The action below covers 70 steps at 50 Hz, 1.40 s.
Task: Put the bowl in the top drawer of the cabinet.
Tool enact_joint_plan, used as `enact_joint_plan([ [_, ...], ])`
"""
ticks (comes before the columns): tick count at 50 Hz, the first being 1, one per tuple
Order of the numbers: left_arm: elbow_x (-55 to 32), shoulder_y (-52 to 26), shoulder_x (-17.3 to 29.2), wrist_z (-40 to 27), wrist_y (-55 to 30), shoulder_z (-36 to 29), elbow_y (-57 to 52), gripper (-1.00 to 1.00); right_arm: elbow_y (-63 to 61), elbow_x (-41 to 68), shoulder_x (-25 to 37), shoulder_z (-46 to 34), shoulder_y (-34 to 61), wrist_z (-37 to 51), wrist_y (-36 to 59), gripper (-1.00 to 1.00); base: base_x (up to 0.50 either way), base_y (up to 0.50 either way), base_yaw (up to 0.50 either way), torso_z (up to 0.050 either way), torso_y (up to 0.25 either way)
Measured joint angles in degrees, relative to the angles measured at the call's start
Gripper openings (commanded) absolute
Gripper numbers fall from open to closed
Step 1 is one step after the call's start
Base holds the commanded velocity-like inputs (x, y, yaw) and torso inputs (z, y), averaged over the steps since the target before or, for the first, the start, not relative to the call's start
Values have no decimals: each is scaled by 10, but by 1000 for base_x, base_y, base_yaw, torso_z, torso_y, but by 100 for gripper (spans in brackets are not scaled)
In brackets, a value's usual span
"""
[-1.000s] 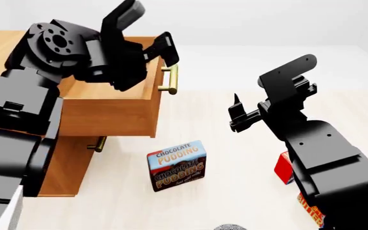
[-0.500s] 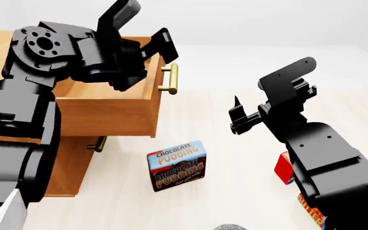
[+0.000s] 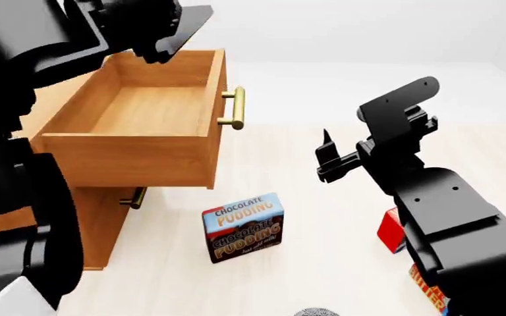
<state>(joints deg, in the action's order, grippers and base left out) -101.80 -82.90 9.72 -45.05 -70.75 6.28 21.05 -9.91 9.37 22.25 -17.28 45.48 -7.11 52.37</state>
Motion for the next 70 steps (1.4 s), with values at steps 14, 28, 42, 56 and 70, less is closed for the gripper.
enact_joint_plan([
  [14, -171, 178, 22, -137, -29, 16, -252, 100, -23, 1, 10, 51, -2, 28, -6, 100, 0, 0, 0, 0, 0],
  [28, -212, 378, 22, -116, -117, 21, -381, 100, -48, -2, 29, 94, -20, 48, -22, 100, 0, 0, 0, 0, 0],
  [42, -54, 518, 26, 86, -166, -13, -450, 100, -94, 0, 39, 136, -61, 70, -32, 100, 0, 0, 0, 0, 0],
  [56, 159, 600, 38, 284, -137, -96, -457, 100, -104, -5, 41, 134, -80, 77, -51, 100, 0, 0, 0, 0, 0],
  [70, 305, 635, 55, 390, -75, -179, -421, 100, -100, -7, 40, 125, -90, 77, -67, 100, 0, 0, 0, 0, 0],
])
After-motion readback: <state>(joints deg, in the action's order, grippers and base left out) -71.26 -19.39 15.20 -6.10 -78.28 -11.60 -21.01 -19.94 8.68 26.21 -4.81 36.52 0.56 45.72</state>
